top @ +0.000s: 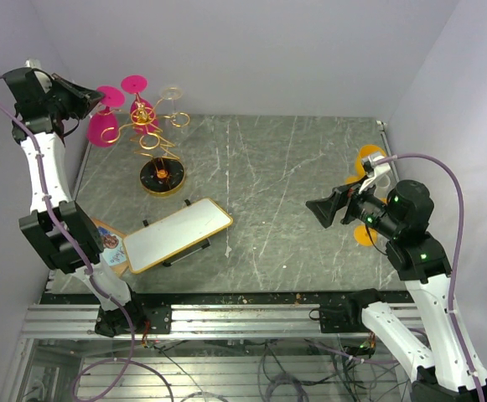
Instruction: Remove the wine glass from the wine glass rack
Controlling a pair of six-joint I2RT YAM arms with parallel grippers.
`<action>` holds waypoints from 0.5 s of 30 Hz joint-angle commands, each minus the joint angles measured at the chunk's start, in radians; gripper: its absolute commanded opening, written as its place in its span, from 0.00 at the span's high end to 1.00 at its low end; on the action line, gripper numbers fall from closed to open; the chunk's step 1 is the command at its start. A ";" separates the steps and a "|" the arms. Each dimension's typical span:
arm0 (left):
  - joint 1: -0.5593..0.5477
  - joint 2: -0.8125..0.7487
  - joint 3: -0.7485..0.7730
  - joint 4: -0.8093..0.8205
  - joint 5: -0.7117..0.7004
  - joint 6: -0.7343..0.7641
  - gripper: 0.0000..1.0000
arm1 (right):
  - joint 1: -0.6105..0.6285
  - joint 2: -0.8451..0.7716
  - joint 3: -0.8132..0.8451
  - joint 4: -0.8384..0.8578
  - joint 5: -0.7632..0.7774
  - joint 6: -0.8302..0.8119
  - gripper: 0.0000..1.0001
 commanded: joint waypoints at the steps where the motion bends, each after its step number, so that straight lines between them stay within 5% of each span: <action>1: -0.027 -0.027 0.013 0.037 0.048 -0.019 0.93 | 0.004 -0.014 -0.012 0.022 0.006 0.004 0.00; 15: -0.043 -0.058 -0.008 0.023 0.048 -0.009 0.93 | 0.005 -0.011 -0.012 0.022 0.003 0.005 0.00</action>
